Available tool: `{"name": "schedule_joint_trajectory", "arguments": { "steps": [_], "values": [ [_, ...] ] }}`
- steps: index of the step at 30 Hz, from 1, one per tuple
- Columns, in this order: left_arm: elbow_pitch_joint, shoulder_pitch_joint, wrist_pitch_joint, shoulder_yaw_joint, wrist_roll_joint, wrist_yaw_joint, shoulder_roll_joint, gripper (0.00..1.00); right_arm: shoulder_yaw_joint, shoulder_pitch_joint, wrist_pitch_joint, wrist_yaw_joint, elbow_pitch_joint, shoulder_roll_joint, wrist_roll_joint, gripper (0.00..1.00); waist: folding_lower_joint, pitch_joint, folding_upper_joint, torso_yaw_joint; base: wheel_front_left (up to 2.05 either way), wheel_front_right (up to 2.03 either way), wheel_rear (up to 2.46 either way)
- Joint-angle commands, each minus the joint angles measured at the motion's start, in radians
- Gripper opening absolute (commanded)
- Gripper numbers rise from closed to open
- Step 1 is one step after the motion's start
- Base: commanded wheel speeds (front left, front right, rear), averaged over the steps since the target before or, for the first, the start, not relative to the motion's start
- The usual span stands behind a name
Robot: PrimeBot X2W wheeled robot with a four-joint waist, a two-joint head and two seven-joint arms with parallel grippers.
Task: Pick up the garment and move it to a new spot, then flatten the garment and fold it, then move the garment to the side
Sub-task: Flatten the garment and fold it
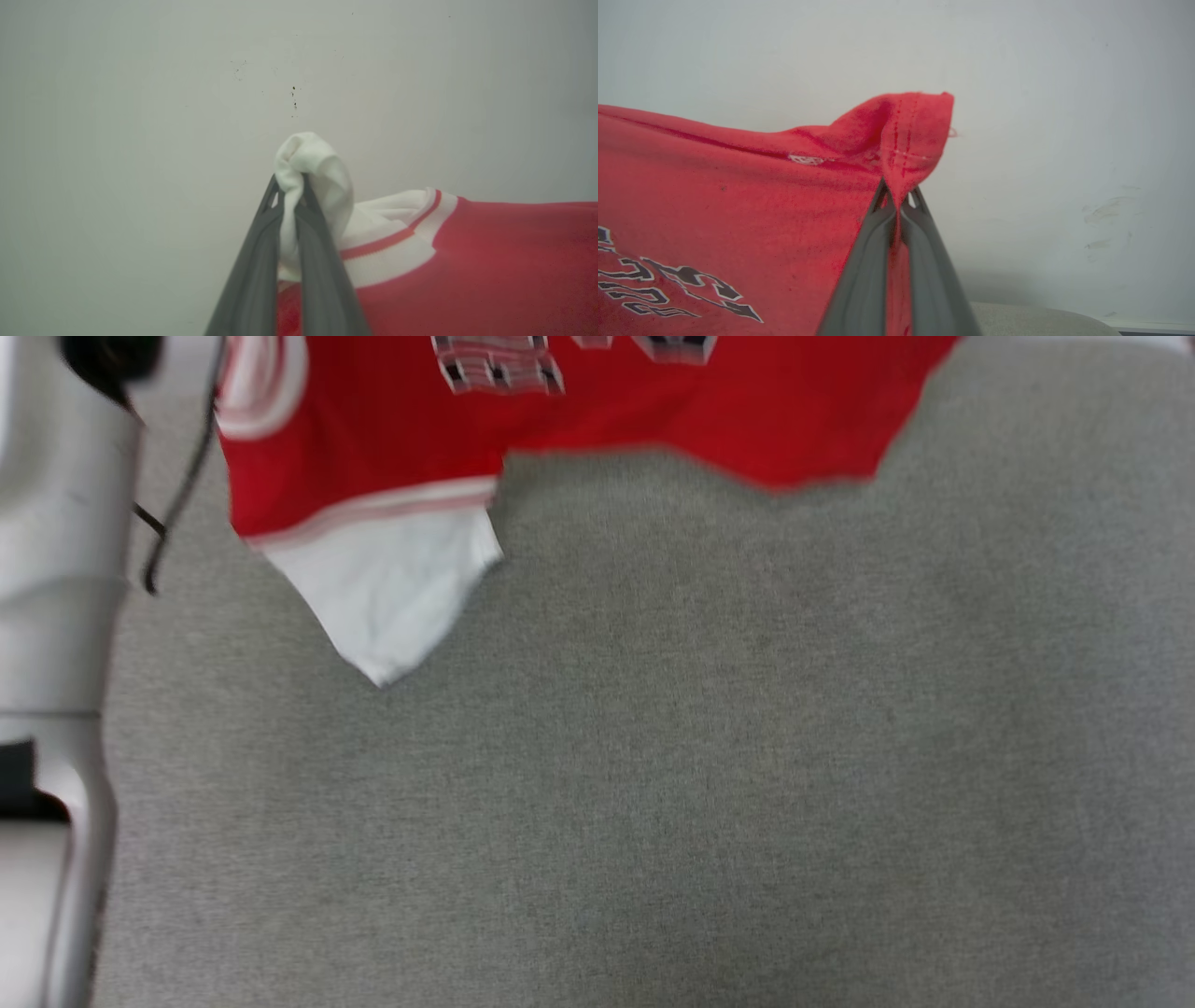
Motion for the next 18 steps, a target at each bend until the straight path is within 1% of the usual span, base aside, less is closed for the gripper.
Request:
{"name": "schedule_joint_trajectory", "arguments": {
  "steps": [1,6,10,15,18],
  "values": [
    [0.007,-0.036,-0.009,0.004,0.009,-0.001,0.013,0.00,-0.008,-0.033,-0.019,-0.001,0.006,0.003,-0.016,0.00,-0.0001,0.087,0.0000,-0.022,0.00,0.00,0.00],
    [0.029,-0.199,-0.029,0.001,0.037,-0.013,0.039,0.00,-0.025,-0.169,-0.110,-0.001,0.029,0.014,-0.060,0.00,-0.0001,0.170,0.0000,-0.027,0.00,0.00,0.00],
    [0.050,-0.298,-0.034,0.008,0.031,-0.018,0.032,0.00,-0.024,-0.262,-0.136,-0.001,0.054,0.015,-0.068,0.00,-0.0001,0.242,0.0000,-0.016,0.00,0.00,0.00],
    [0.098,-0.337,-0.052,0.001,0.035,-0.024,0.019,0.00,0.006,-0.323,-0.166,-0.001,0.104,0.029,-0.061,0.00,-0.0001,0.304,0.0000,-0.006,0.00,0.00,0.00],
    [0.141,-0.319,-0.059,0.000,0.026,-0.031,0.010,0.00,0.034,-0.325,-0.183,-0.001,0.146,0.044,-0.052,0.00,-0.0001,0.329,0.0000,-0.001,0.00,0.00,0.00]
  ]
}}
